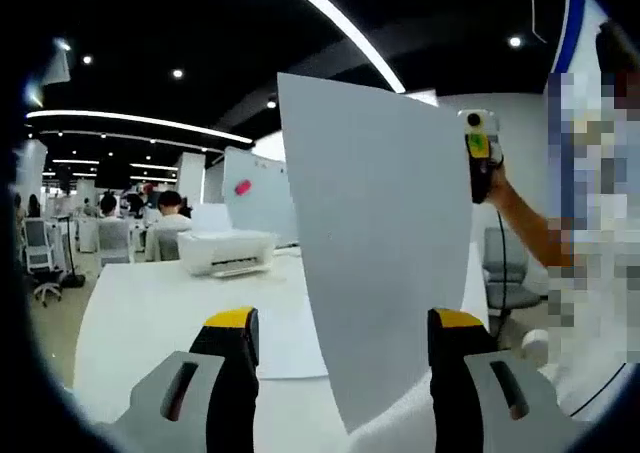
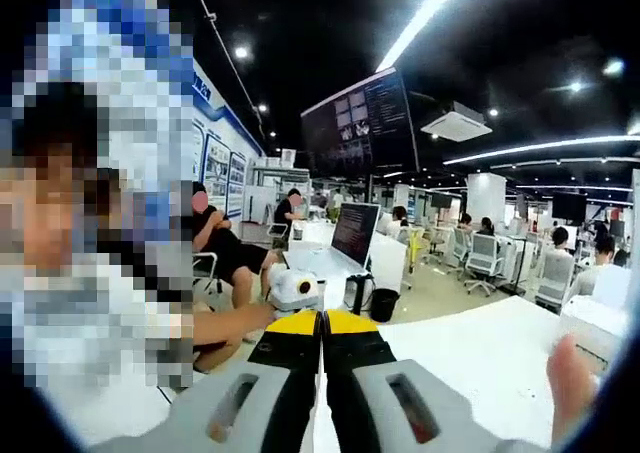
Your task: Organize the stack of printing papers by aligning and flattening the scattered papers on the table
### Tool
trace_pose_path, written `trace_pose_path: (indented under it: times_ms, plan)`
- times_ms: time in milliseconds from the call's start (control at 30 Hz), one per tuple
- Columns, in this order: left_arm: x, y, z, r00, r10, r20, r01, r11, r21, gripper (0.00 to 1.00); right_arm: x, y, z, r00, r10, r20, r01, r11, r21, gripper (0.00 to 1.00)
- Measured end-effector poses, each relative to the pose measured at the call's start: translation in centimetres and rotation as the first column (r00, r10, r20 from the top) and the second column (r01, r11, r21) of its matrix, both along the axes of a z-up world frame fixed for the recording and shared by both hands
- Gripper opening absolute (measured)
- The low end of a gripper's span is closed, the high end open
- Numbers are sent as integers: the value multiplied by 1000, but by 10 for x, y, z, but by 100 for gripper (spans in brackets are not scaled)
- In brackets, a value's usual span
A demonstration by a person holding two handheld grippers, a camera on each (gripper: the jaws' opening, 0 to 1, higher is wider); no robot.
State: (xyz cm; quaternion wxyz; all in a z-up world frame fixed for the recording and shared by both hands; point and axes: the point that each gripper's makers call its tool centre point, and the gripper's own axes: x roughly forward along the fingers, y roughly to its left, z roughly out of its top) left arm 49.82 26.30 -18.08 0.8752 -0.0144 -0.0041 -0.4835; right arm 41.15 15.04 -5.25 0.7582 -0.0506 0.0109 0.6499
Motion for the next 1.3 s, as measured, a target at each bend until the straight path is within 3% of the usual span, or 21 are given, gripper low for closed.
trace_pose_path:
  times_ms: [133, 300, 533, 800, 1000, 1300]
  plan:
    - [0, 0, 4, 1000, -19, -8, 19, 1000, -22, 72, -3, 0, -2, 999, 32, -25, -32, 999, 9, 0]
    - [-8, -8, 18, 997, -80, -5, 79, 991, -103, 69, -4, 3, -8, 998, 48, -45, -48, 999, 10, 0]
    - [-19, -18, 25, 993, -111, 39, 113, 992, -57, 64, 1, 5, -13, 997, 51, -60, -50, 999, 9, 0]
    - [-37, -27, 42, 981, -173, 88, 181, 980, -86, 57, 15, 1, -19, 996, 21, -84, -20, 1000, 13, 0]
    - [-40, -31, 44, 978, -185, 92, 192, 979, -72, 55, 22, -3, -18, 995, -2, -99, 6, 999, 35, 0]
    - [-47, -41, 48, 971, -217, 97, 225, 971, -85, 54, 16, 1, -19, 995, 18, -95, -15, 999, 34, 0]
